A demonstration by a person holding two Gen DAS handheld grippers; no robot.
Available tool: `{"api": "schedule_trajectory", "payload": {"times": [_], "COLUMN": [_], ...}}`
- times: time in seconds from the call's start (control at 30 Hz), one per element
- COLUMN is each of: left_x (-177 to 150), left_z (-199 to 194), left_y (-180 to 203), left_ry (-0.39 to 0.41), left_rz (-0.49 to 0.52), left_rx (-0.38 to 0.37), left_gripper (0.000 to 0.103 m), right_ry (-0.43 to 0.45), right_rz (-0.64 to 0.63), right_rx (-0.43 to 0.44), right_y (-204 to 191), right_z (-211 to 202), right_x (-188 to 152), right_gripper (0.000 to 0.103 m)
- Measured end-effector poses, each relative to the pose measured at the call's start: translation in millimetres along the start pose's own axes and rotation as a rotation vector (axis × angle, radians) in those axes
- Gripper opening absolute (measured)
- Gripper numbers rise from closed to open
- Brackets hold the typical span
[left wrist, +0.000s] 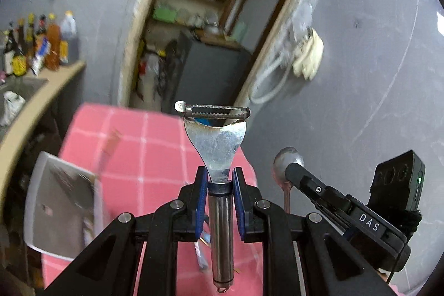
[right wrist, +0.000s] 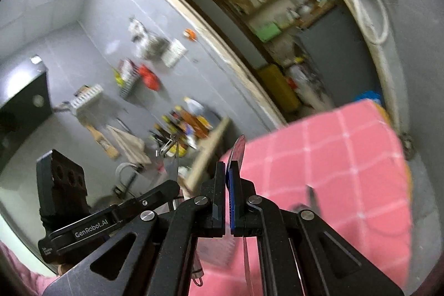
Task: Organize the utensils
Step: 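Carry the peeler and spoon over the white caddy and lower them in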
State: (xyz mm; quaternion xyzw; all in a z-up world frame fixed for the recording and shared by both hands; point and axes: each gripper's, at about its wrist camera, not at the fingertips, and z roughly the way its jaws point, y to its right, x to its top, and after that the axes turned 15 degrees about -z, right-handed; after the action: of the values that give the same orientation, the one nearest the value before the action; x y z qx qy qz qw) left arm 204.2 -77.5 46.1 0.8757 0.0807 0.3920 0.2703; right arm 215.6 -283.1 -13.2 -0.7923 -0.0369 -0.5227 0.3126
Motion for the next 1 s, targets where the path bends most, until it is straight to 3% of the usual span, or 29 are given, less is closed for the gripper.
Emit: {"api": "schedule_trajectory", "payload": {"times": [0.3,0.5,0.73,1.0], "left_x": [56,65,51,32], "left_z": [-52,-54,-41,-23], "left_y": [-61,-98,-129,-144], "left_ry": [0.226,0.297,0.32,0.277], "left_rz": [0.009,-0.022,-0.055,-0.035], "left_rx": [0.126,0.173,0.161,0.182], "left_gripper": [0.017,0.017,0.017,0.017], "right_ry": [0.12,0.115,0.038,-0.042], "right_rz": [-0.033,-0.057,-0.073,-0.083], "right_rx": [0.221,0.335,0.377,0.359], "right_y": [-62,-90,-92,-77], "right_z": [66,112,155,169], "right_x": [20,1,-37,-61], "right_gripper": [0.003,0.003,0.003,0.003]}}
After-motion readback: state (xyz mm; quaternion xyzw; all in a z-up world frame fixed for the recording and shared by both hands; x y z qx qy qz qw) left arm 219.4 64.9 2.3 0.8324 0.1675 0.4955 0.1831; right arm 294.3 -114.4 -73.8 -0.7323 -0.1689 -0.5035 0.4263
